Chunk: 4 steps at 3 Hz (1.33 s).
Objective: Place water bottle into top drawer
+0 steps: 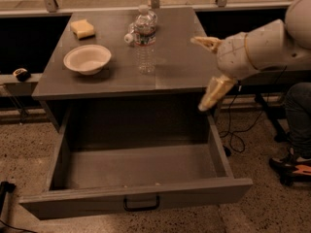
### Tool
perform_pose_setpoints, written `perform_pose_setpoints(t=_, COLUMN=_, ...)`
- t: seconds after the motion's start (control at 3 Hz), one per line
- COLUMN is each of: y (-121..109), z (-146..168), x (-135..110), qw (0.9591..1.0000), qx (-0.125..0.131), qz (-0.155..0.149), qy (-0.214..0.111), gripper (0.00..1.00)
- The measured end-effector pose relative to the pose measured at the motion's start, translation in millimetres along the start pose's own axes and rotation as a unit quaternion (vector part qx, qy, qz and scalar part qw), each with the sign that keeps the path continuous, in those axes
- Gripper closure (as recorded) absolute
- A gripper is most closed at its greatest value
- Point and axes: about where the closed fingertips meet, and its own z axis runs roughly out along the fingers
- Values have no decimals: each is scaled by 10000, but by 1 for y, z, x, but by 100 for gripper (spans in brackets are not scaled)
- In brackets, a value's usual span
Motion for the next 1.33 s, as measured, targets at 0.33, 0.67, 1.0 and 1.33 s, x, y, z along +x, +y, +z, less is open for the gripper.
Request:
perform_pose_setpoints(t=0.33, y=-54, z=24, x=-25, qw=9960, qx=282, qz=233, qy=-820, gripper=0)
perform_pose_setpoints(t=0.67, y=-99, z=51, x=-30, qw=9851, qx=492, qz=1078, qy=-1243, gripper=0)
perform_pose_setpoints(t=1.0, y=-121, z=85, x=-40, qw=9754, qx=321, qz=1807, qy=-1223, gripper=0)
perform_pose_setpoints(t=1.33, y=-137, z=111, x=-64, qw=9654, qx=121, qz=2212, qy=-1374, gripper=0)
